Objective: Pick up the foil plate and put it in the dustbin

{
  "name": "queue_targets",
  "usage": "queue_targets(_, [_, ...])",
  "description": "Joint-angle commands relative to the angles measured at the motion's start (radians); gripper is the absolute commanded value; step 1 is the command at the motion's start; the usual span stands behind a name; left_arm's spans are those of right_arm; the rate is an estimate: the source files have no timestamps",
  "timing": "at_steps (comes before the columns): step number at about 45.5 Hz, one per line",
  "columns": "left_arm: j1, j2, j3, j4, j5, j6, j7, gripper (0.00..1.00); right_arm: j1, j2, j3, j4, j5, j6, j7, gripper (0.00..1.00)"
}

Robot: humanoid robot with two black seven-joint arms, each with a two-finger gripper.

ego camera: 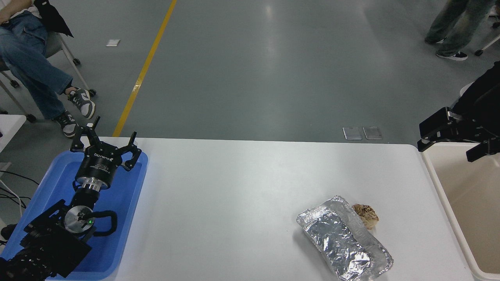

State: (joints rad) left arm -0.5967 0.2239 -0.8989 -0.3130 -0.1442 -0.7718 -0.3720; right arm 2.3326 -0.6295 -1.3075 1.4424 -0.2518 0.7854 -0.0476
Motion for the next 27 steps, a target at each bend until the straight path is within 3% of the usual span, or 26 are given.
queue_targets(1, [0.000,0.000,0.000,0.000,0.000,0.000,-0.001,1.00,-0.002,0.004,0.011,0.000,-0.003,0.000,0.000,1.00])
queue_targets(27, [0.000,0.000,0.000,0.000,0.000,0.000,-0.001,1.00,-0.035,-0.001,0.030,-0.002,-0.004,0.000,0.000,1.00])
